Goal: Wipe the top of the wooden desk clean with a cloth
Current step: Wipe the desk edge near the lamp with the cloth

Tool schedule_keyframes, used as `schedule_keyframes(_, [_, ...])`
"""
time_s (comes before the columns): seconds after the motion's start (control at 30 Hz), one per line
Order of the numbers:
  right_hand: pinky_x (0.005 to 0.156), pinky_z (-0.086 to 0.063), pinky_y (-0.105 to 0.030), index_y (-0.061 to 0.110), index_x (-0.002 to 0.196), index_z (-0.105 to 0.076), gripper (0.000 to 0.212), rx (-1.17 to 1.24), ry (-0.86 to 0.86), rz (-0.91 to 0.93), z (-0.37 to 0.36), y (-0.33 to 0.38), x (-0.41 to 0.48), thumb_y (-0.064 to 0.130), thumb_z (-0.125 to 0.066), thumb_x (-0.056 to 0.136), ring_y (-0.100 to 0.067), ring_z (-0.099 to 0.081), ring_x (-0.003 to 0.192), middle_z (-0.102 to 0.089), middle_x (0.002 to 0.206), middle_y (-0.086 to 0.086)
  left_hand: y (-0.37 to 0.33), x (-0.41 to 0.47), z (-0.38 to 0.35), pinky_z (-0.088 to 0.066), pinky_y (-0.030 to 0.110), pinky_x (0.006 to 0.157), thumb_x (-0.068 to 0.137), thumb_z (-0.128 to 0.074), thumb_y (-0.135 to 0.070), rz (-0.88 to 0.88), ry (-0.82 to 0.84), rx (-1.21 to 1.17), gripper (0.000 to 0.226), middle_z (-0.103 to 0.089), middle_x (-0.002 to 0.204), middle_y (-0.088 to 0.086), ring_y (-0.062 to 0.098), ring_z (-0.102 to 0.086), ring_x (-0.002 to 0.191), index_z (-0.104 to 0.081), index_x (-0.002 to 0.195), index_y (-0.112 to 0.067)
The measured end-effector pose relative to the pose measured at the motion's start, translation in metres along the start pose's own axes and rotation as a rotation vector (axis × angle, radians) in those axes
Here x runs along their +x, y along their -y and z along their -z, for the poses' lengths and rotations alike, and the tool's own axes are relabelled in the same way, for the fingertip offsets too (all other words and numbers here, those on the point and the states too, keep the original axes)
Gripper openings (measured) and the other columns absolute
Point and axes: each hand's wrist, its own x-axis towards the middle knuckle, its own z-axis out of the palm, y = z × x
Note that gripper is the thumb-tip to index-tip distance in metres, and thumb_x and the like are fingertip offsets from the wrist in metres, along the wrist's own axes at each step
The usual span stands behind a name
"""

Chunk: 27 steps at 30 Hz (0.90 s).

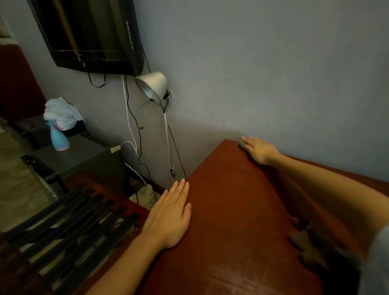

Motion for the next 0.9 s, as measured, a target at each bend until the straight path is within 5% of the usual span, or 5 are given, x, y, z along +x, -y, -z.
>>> schedule_keyframes(0.2, [0.118,-0.006,-0.036,0.027,0.152,-0.012,0.051,-0.034,0.028,0.131,0.001,0.014,-0.07,0.038,-0.02,0.103,-0.017,-0.003,0.148,-0.007,0.16,0.002,-0.001,0.0,-0.002,0.006,0.023,0.114,0.104,-0.018,-0.038,0.0,0.0,0.008,0.057,0.008,0.16,-0.005,0.005,0.007,0.146,0.004,0.153,-0.021])
schedule_keyframes(0.47, [0.118,-0.005,-0.034,0.025,0.152,-0.012,0.05,-0.042,0.058,0.497,-0.019,0.116,-0.109,0.035,-0.022,0.104,-0.015,-0.002,0.148,-0.008,0.16,0.002,-0.003,-0.001,-0.001,0.008,0.022,0.112,0.104,-0.018,-0.037,-0.003,-0.008,0.016,0.057,0.007,0.161,-0.003,0.007,0.007,0.146,0.003,0.153,-0.019])
schedule_keyframes(0.7, [0.119,-0.009,-0.039,0.022,0.152,-0.013,0.05,0.013,0.087,0.345,-0.015,0.118,-0.038,0.035,-0.02,0.104,-0.02,-0.006,0.148,-0.011,0.16,-0.002,0.0,0.001,-0.001,0.009,0.02,0.111,0.104,-0.019,-0.038,-0.006,-0.01,0.003,0.057,0.008,0.16,-0.006,0.004,0.008,0.145,0.004,0.153,-0.022])
schedule_keyframes(0.9, [0.116,-0.017,-0.052,0.027,0.151,-0.016,0.056,0.068,0.008,0.021,-0.008,0.018,-0.008,0.049,-0.018,0.1,-0.019,-0.011,0.147,-0.013,0.16,0.0,0.001,0.0,0.0,0.005,0.022,0.116,0.104,-0.02,-0.038,-0.011,-0.005,-0.01,0.056,0.008,0.16,-0.007,0.004,0.008,0.146,0.003,0.153,-0.022])
